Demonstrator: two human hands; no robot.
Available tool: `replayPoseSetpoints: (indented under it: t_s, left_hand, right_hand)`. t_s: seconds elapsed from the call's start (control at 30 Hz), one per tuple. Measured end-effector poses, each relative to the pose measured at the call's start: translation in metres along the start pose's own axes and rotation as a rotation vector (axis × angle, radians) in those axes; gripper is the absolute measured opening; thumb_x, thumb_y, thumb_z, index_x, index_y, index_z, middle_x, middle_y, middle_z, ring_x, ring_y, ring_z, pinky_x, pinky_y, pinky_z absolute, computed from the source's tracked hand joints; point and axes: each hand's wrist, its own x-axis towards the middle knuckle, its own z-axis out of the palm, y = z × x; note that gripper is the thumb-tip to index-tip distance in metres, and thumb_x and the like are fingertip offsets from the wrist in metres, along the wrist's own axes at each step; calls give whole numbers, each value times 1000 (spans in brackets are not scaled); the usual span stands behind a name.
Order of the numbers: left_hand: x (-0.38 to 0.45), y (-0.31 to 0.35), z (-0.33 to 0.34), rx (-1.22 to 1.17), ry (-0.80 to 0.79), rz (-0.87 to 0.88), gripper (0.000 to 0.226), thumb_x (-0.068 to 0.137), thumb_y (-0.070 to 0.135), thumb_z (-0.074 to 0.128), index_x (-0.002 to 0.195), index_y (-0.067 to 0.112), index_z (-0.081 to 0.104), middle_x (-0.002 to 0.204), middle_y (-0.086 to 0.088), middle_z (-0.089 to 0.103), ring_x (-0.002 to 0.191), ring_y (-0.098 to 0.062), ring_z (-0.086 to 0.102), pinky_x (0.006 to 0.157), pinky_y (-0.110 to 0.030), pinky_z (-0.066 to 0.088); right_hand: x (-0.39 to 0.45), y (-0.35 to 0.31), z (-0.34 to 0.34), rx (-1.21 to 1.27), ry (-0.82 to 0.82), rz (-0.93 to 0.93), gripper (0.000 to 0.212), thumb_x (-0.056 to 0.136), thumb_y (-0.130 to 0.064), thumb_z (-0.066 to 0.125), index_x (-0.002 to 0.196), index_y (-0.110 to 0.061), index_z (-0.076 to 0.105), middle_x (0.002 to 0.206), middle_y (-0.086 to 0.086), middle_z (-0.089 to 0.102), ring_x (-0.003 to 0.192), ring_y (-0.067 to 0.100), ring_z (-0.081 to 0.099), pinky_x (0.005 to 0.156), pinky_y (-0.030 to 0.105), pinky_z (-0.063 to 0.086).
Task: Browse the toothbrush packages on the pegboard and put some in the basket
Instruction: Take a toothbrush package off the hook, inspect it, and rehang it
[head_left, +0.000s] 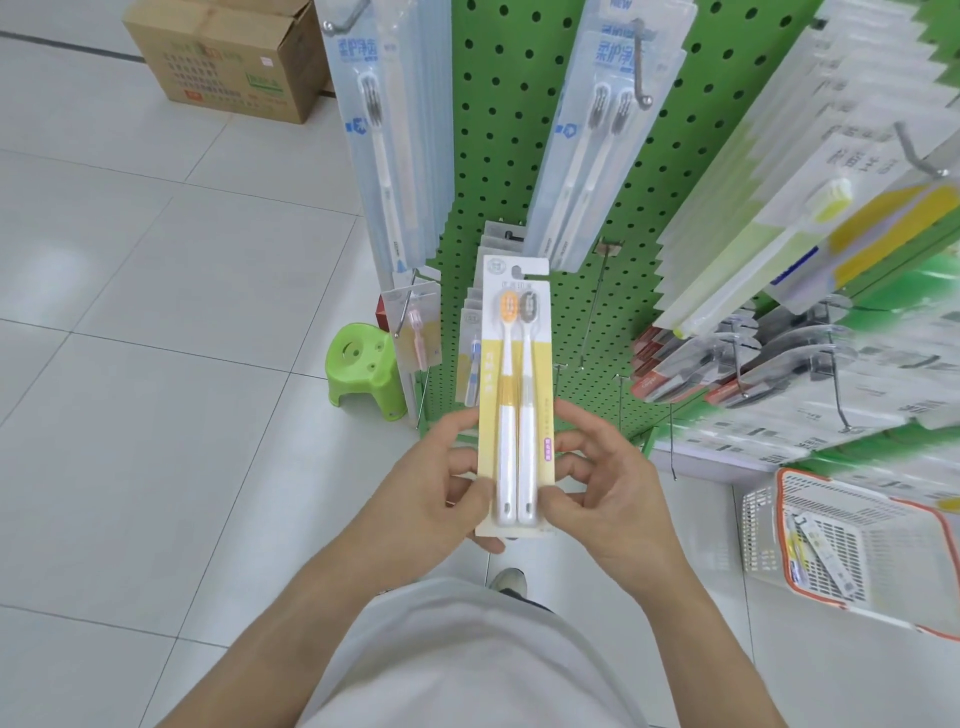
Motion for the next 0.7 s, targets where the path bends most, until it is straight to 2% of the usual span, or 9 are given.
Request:
replayPoseSetpoints:
  t_s: [0.13,0.23,0.3,0.33,0.4,0.47,0.53,0.63,0.7]
  left_hand:
    - [1,-9,-4,71,-53,-5,73,93,-9,55,145,38,35,108,5,72,87,-26,72,72,-34,60]
    - [2,-14,-1,208,141,58,72,92,0,62,149,33,34,111,18,64,93,-8,66,79,-22,55]
    - [2,-11,1,144,213,94,66,94,5,65,146,35,37,119,18,63,99,-1,66,79,-19,55]
    - [3,-8,2,77,182,86,60,95,11,66,144,36,42,122,15,65,102,-1,67,81,-21,56]
    - [6,-6,3,-3,69,65,42,96,29,63,137,34,54,122,10,70,109,-7,68,90,-31,57]
    - [6,-6,4,25,54,83,35,96,39,55,128,27,61,118,6,72,112,-12,68,97,-38,54]
    - [8,-8,4,76,102,102,31,100,38,50,121,21,66,113,4,74,108,-13,69,97,-37,54]
    - [8,-12,2,-39,71,16,27,104,26,50,118,16,71,108,-3,77,102,-18,72,90,-34,56]
    - [9,-12,0,-125,-6,-76,28,104,22,49,118,12,71,109,-10,77,103,-27,73,88,-39,57]
  right_hand:
    - [1,1,0,-31,-49,-4,62,70,3,65,121,-30,71,107,21,65,73,22,54,57,37,49]
    - [3,0,1,-60,-53,-19,58,70,1,66,116,-35,73,102,18,63,67,19,50,54,35,47]
    - [2,-1,4,-104,-55,-35,58,70,-1,67,116,-36,73,94,7,64,66,16,51,52,36,46]
    - [2,-2,6,-119,-81,-46,57,71,-1,69,117,-34,72,92,2,65,66,16,52,52,40,47]
    - [-1,-1,11,-111,-166,-60,57,72,-1,77,121,-31,71,95,2,66,67,18,58,56,48,52]
    - [-2,0,15,-104,-217,-61,58,73,-2,85,123,-28,71,98,8,67,67,20,61,60,44,55]
    - [0,2,17,-135,-174,-68,48,74,-3,88,116,-22,73,93,6,68,68,17,61,59,33,54]
    - [7,4,17,-148,23,-75,28,71,-18,89,95,-17,73,69,-6,61,61,10,53,54,32,49]
    - [13,3,14,-134,153,-79,33,69,-23,87,95,-16,69,64,-9,56,60,10,52,52,29,49]
